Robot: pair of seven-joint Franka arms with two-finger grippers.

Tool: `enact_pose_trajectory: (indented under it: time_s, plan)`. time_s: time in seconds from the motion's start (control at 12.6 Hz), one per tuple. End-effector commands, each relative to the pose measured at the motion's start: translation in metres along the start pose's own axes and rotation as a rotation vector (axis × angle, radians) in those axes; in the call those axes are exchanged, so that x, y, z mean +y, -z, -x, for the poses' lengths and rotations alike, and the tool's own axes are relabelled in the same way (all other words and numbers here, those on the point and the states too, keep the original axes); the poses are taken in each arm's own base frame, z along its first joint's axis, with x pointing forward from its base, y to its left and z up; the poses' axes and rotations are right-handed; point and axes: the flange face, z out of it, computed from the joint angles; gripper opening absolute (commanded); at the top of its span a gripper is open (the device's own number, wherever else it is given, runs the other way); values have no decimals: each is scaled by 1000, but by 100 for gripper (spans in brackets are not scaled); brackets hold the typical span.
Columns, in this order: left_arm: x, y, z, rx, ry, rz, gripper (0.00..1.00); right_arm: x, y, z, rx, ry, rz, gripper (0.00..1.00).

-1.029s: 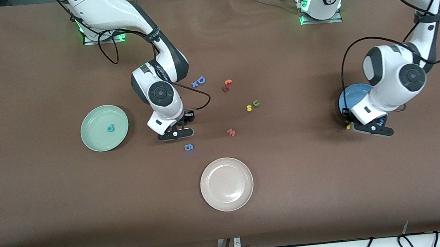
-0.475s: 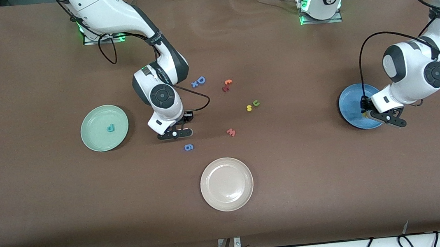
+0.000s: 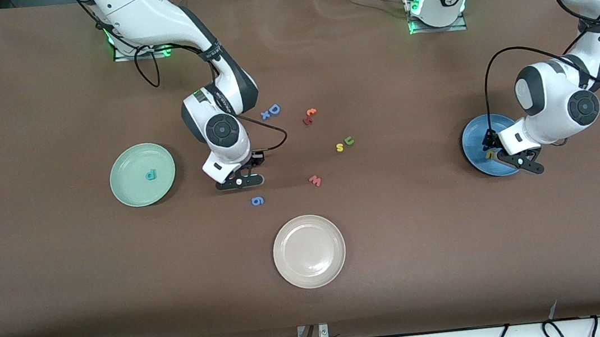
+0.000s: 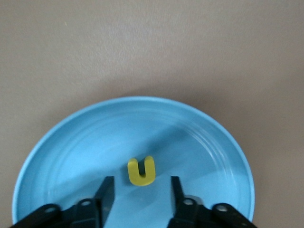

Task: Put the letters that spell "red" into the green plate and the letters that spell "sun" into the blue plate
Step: 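Release the u on the blue plate while the right gripper grasps the e, then place the orange e on the green plate while the left gripper reaches the s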

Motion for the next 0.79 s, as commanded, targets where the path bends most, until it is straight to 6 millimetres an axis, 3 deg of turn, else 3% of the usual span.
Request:
enact_pose_trajectory:
  time_s: [0.0,0.08,0.32,0.55,0.71]
  plan:
    - [14,32,-14,40,-44,-30,100,0,-10,13,-26,-7,1,42]
    - [30,41,-24,56,-68,-33,100,0,-10,13,-26,-7,1,42]
    - [84,50,-51,77,10,-27,100,0,-10,13,-27,-7,2,28]
    - [139,52,-70,69,117,-19,100,-1,-5,11,-20,0,-2,27]
    - [183,55,-80,66,158,-2,100,4,9,6,-7,3,-10,27]
